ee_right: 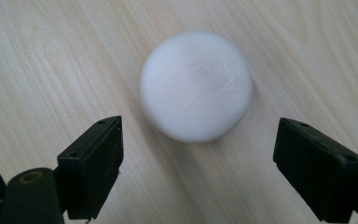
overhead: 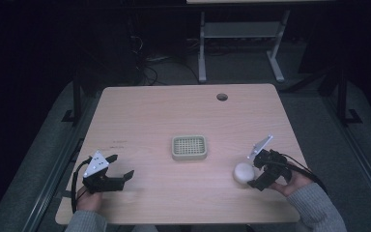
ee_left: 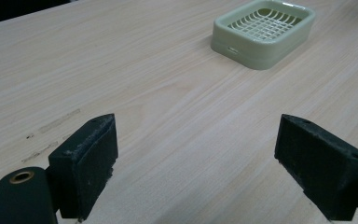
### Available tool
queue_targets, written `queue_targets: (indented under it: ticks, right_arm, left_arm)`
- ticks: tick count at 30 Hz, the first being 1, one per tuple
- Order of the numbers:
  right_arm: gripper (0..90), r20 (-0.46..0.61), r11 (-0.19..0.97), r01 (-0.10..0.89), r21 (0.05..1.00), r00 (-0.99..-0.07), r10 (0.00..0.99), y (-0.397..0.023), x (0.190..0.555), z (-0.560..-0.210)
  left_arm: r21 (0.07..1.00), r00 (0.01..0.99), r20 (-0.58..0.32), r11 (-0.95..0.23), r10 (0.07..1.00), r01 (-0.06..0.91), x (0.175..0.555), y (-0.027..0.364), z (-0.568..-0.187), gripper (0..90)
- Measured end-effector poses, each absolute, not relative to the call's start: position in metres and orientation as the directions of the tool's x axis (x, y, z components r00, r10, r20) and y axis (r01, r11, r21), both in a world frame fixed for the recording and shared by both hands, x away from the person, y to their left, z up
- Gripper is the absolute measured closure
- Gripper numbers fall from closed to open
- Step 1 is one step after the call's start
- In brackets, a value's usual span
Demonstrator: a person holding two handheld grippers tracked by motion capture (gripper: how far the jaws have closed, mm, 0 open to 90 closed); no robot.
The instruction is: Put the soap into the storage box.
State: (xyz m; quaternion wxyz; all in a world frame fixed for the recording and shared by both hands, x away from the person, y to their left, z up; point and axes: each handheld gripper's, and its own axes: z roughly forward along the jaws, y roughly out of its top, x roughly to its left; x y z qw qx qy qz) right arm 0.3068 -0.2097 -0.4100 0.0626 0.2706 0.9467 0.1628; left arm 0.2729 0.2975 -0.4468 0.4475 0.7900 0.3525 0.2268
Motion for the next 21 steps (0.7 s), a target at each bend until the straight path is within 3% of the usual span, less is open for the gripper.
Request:
queue_targets:
  ticks: [21]
  right_arm:
    - [17.2, -0.003, 0.841, 0.48, 0.248, -0.868, 0.497, -0.182, 0.331, -0.42]
  left_arm:
    - [0.869, 0.645, 0.039, -0.344, 0.763, 0.355, 0.273, 0.299, -0.447, 12.8]
